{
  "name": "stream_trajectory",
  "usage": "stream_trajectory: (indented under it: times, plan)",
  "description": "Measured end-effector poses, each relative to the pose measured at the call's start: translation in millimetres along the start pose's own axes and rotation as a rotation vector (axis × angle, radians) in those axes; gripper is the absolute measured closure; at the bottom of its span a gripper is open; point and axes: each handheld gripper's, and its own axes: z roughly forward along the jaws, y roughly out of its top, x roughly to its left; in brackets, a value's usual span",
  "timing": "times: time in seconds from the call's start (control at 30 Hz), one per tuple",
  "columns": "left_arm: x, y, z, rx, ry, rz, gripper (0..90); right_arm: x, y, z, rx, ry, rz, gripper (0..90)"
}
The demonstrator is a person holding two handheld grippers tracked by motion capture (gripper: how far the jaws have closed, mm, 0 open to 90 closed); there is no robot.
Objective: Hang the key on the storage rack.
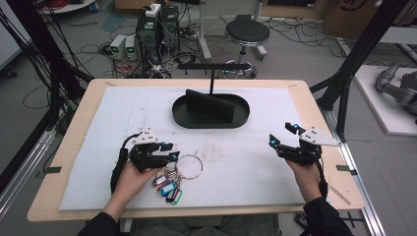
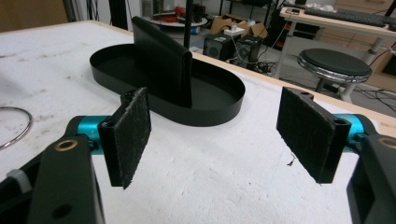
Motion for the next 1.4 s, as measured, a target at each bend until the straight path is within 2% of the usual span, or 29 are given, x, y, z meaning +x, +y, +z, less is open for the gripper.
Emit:
stream_trajectory:
  times: [0.1, 0.37, 0.6, 0.8, 0.83, 1.0, 1.13, 1.2, 1.4]
  plan:
    - [1.3, 1.6, 5.1, 0.03, -0.007, -0.02, 55.5, 1.0, -0.2, 0.0, 0.005, -0.003, -0.019, 26.7]
    - [-0.3, 5.3, 23.9, 0.148, 0.009, 0.002, 66.6, 1.6, -0.2, 0.7, 0.012, -0.001, -0.016, 26.7]
    - [-1.4, 3.6, 32.6, 0.211, 0.037, 0.009, 73.0, -0.8, -0.6, 0.9, 0.011, -0.003, -0.012, 26.8]
    - [-3.6, 1.4, 39.0, 0.25, 0.035, 0.024, 75.5, -1.5, -0.3, 0.6, 0.005, -0.007, -0.012, 26.9]
    - [-4.3, 1.7, 38.8, 0.254, 0.048, 0.039, 76.4, -1.4, -0.3, 0.4, 0.007, -0.008, -0.009, 26.9]
    - [-2.7, 0.8, 38.2, 0.249, 0.059, 0.026, 83.6, -2.0, -0.2, 0.5, 0.003, -0.014, -0.011, 26.9]
    - [-8.0, -0.5, 38.4, 0.24, 0.092, 0.058, 85.2, -2.2, -0.1, 0.8, 0.002, -0.017, -0.009, 27.0]
    - [-6.1, -2.0, 37.2, 0.225, 0.086, 0.026, 85.7, -2.2, -0.1, 1.5, 0.003, -0.014, -0.004, 27.0]
    - [-7.7, 1.4, 30.4, 0.172, 0.075, 0.026, 86.1, -2.8, 0.2, 3.0, 0.0, -0.016, 0.002, 27.0]
